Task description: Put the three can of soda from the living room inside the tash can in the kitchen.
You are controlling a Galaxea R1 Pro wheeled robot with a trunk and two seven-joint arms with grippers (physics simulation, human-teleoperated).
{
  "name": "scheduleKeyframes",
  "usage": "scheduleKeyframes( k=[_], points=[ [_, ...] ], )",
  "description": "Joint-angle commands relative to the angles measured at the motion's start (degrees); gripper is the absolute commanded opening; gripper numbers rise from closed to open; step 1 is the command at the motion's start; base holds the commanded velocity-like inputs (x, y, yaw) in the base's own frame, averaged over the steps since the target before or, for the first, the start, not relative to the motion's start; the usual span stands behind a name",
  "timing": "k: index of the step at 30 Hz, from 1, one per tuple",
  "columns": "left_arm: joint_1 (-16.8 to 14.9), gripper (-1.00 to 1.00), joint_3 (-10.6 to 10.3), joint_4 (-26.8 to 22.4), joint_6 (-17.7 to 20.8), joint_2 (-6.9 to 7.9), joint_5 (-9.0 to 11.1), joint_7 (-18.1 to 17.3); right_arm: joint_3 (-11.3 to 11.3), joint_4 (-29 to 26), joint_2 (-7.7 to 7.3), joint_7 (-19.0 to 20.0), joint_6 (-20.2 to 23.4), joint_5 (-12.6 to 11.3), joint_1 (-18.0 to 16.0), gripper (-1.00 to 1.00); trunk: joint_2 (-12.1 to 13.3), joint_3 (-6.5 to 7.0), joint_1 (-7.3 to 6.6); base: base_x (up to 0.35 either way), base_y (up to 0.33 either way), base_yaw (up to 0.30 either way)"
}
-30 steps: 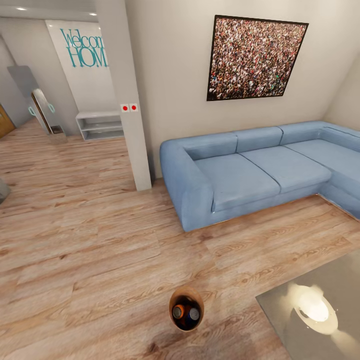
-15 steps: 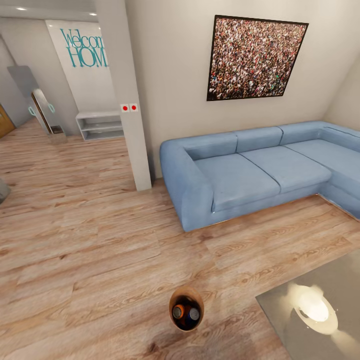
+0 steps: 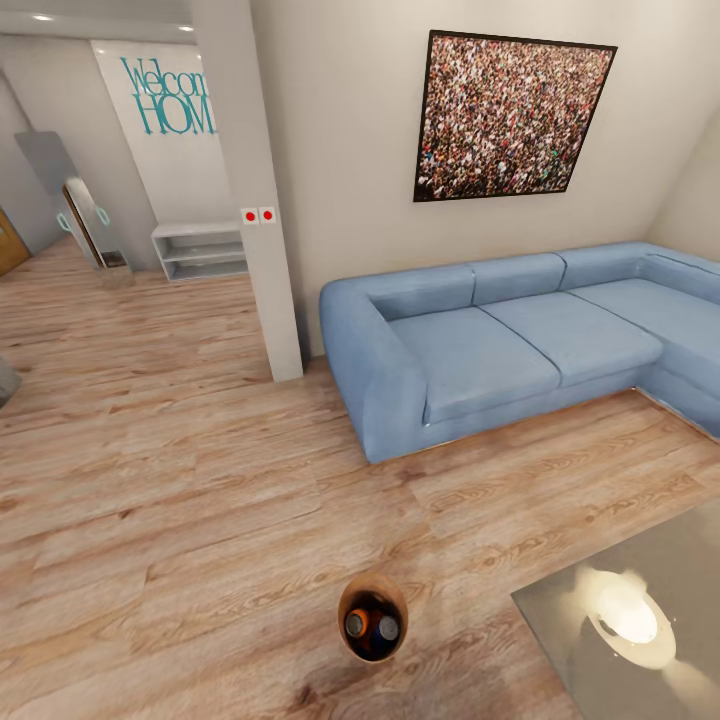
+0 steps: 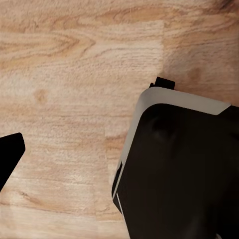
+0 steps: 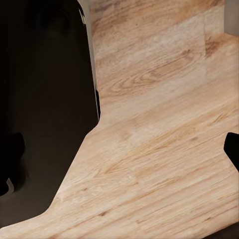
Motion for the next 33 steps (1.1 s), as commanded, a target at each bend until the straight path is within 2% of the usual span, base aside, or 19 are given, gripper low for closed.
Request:
scheduleKeyframes(
  k=[1,33],
  points=[
    [0.00,1.00,0.00,0.00,0.00,0.00,0.01,0.00,0.00,0.00,0.00,0.01,0.00,0.00,0.00,1.00,0.00,0.00,0.00,0.000,0.000,0.000],
    [0.00,1.00,0.00,0.00,0.00,0.00,0.03,0.00,0.00,0.00,0.00,0.01,-0.01,0.00,0.00,1.00,0.00,0.00,0.00,0.000,0.000,0.000]
  ],
)
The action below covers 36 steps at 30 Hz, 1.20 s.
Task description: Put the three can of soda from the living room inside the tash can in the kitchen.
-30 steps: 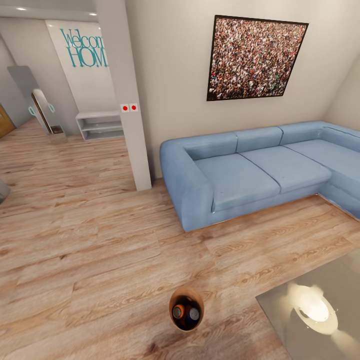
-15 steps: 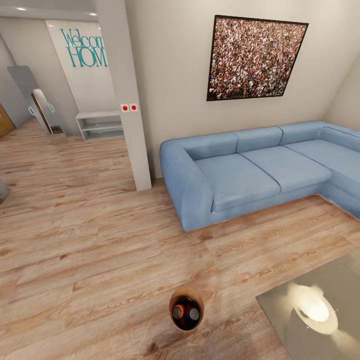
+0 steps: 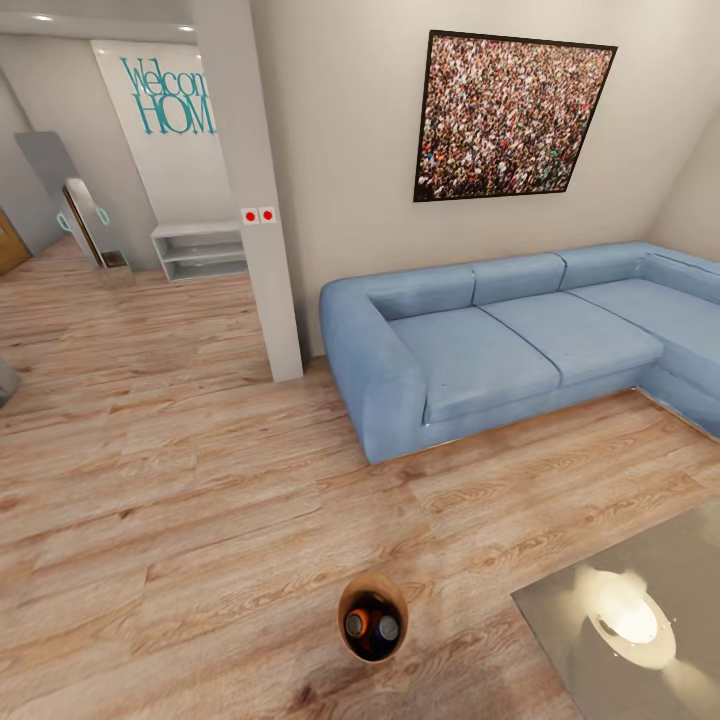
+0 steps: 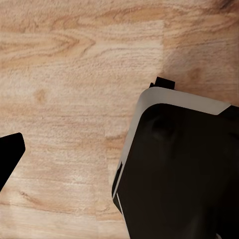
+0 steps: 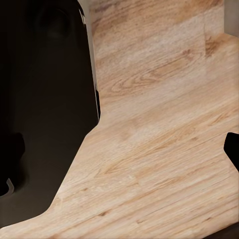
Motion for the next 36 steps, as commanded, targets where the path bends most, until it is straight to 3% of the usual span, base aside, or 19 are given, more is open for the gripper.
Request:
scheduleKeyframes(
  k=[1,36],
  points=[
    [0.00,1.00,0.00,0.01,0.00,0.00,-0.01,0.00,0.00,0.00,0.00,-0.01,-0.01,0.00,0.00,1.00,0.00,0.00,0.00,0.000,0.000,0.000],
    [0.00,1.00,0.00,0.01,0.00,0.00,-0.02,0.00,0.00,0.00,0.00,0.02,0.01,0.00,0.00,1.00,0.00,0.00,0.00,0.000,0.000,0.000]
  ],
)
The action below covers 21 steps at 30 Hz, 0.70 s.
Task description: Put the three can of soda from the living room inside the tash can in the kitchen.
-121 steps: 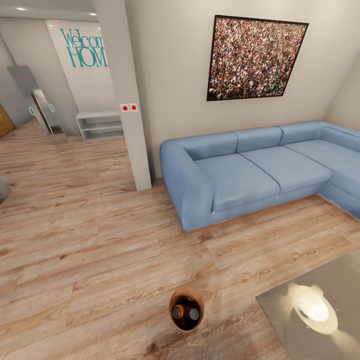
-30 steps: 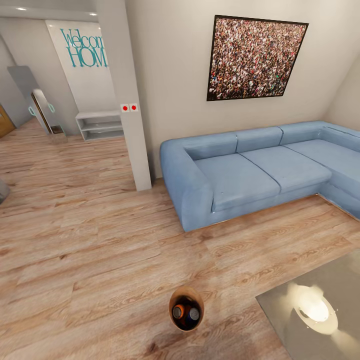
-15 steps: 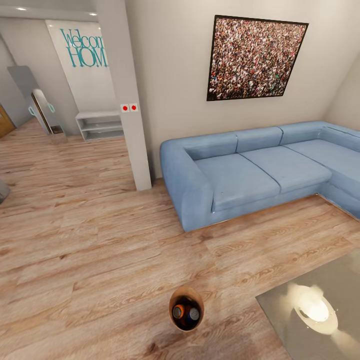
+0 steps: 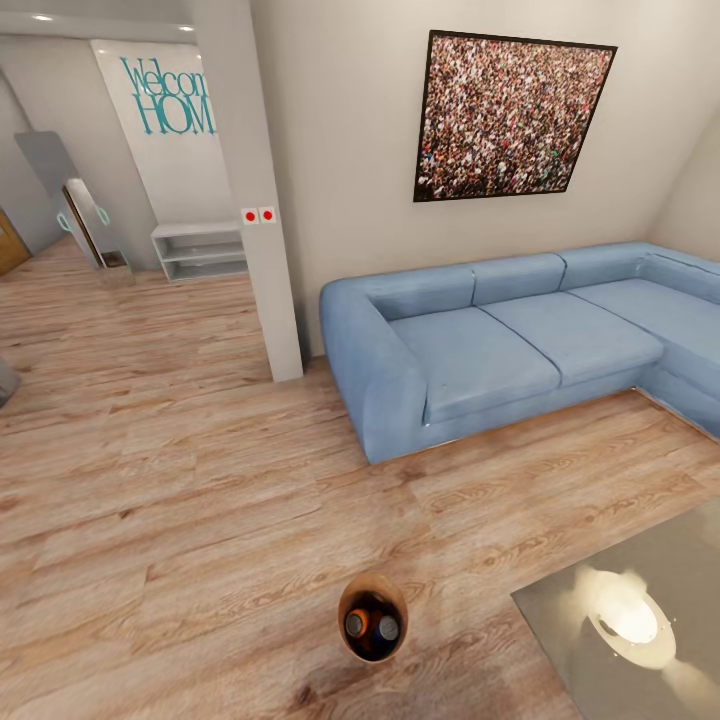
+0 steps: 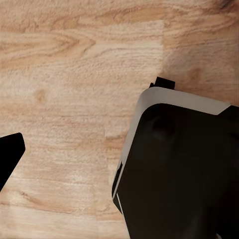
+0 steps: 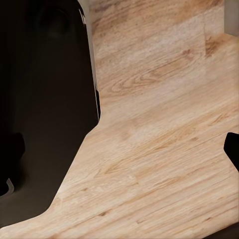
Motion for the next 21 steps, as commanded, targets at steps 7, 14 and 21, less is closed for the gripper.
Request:
scheduleKeyframes(
  k=[7,14,21],
  points=[
    [0.00,1.00,0.00,-0.01,0.00,0.00,0.02,0.00,0.00,0.00,0.00,-0.02,-0.02,0.00,0.00,1.00,0.00,0.00,0.00,0.000,0.000,0.000],
    [0.00,1.00,0.00,-0.01,0.00,0.00,0.03,0.00,0.00,0.00,0.00,0.01,-0.02,0.00,0.00,1.00,0.00,0.00,0.00,0.000,0.000,0.000],
    [0.00,1.00,0.00,0.00,0.00,0.00,0.01,0.00,0.00,0.00,0.00,0.00,0.00,0.00,0.00,1.00,0.00,0.00,0.00,0.000,0.000,0.000]
  ],
)
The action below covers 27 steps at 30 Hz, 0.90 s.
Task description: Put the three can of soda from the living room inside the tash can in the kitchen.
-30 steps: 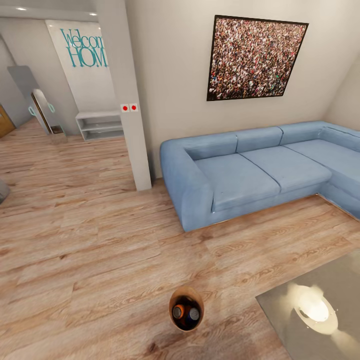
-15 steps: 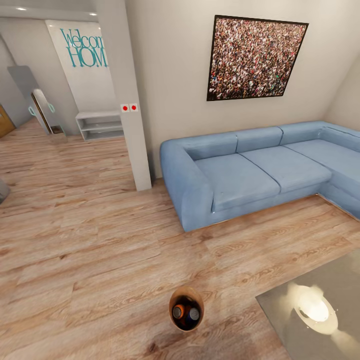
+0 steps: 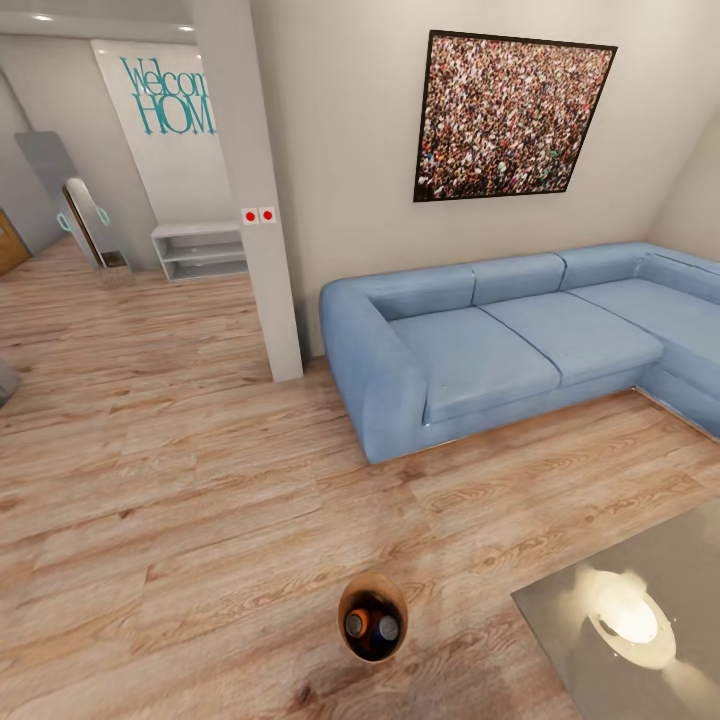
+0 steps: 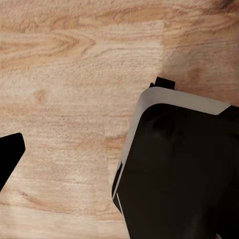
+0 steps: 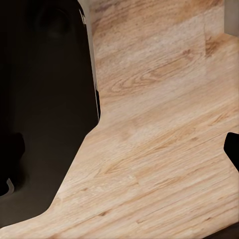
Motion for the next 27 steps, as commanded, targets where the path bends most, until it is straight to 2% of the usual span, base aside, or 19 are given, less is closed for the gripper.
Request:
scheduleKeyframes(
  k=[1,27],
  points=[
    [0.00,1.00,0.00,0.00,0.00,0.00,-0.01,0.00,0.00,0.00,0.00,0.02,-0.02,0.00,0.00,1.00,0.00,0.00,0.00,0.000,0.000,0.000],
    [0.00,1.00,0.00,0.02,0.00,0.00,0.01,0.00,0.00,0.00,0.00,0.01,-0.02,0.00,0.00,1.00,0.00,0.00,0.00,0.000,0.000,0.000]
  ],
)
